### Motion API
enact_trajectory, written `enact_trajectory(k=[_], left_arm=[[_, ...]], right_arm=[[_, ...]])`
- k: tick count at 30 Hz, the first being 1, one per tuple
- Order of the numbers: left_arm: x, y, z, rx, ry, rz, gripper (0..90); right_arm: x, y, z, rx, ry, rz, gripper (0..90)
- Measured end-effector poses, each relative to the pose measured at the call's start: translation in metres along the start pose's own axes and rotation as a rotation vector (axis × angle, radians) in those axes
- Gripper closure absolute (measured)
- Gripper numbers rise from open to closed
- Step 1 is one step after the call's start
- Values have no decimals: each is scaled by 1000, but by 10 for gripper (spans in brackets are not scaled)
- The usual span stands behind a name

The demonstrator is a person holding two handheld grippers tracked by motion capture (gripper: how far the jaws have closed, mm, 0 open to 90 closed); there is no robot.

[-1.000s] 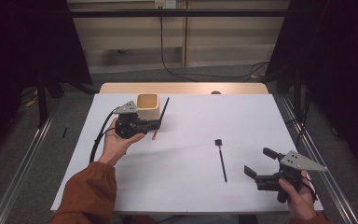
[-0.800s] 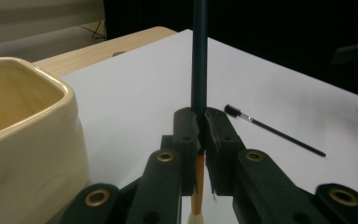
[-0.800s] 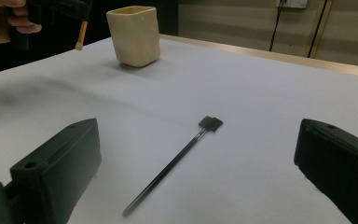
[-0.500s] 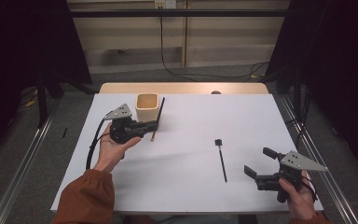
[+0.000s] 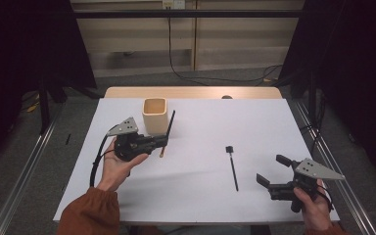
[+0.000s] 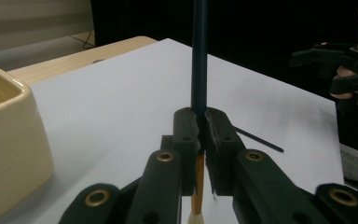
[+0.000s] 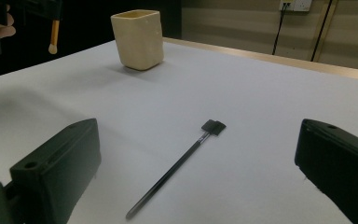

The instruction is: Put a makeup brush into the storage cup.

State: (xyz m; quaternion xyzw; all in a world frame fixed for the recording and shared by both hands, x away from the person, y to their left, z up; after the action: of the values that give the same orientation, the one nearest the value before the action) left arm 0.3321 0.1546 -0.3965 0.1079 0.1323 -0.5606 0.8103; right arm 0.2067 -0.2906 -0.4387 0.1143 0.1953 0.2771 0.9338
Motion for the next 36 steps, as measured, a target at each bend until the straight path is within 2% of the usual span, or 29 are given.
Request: enact_trajectory(k=[4, 13, 21, 22, 27, 31, 33, 36], left_arm=[[1, -8, 0, -7, -6, -23, 838], [13, -26, 4, 8, 18, -72, 838], [23, -34, 6, 14, 34, -117, 838], [24, -35, 7, -5, 37, -129, 838], [26, -34, 10, -19, 53, -167, 837], [29, -37, 14, 1, 77, -196, 838], [30, -39, 15, 13, 68, -231, 838], [33, -40, 19, 28, 86, -246, 838]], right_arm=[[1, 1, 0, 0, 2, -1, 0], [0, 0, 0, -4, 2, 2, 0], [0, 1, 0, -8, 4, 0, 0], [0, 1, 0, -7, 4, -1, 0], [0, 1, 0, -5, 2, -5, 0], [1, 1, 0, -7, 6, 1, 0], [0, 1, 0, -7, 6, 3, 0], [1, 2, -1, -8, 8, 6, 0]])
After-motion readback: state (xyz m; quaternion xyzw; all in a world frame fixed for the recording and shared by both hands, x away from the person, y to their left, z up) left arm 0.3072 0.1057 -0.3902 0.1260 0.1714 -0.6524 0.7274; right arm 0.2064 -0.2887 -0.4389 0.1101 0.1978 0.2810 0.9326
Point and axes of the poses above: each handheld gripper's, and its own axes: x roughly forward along the jaws, z roughly out of its top, y roughly to its left, the point moved 1 cm from there along x, roughly forward along the jaws, and after that the axes turned 14 degrees about x, right-handed, at the moved point
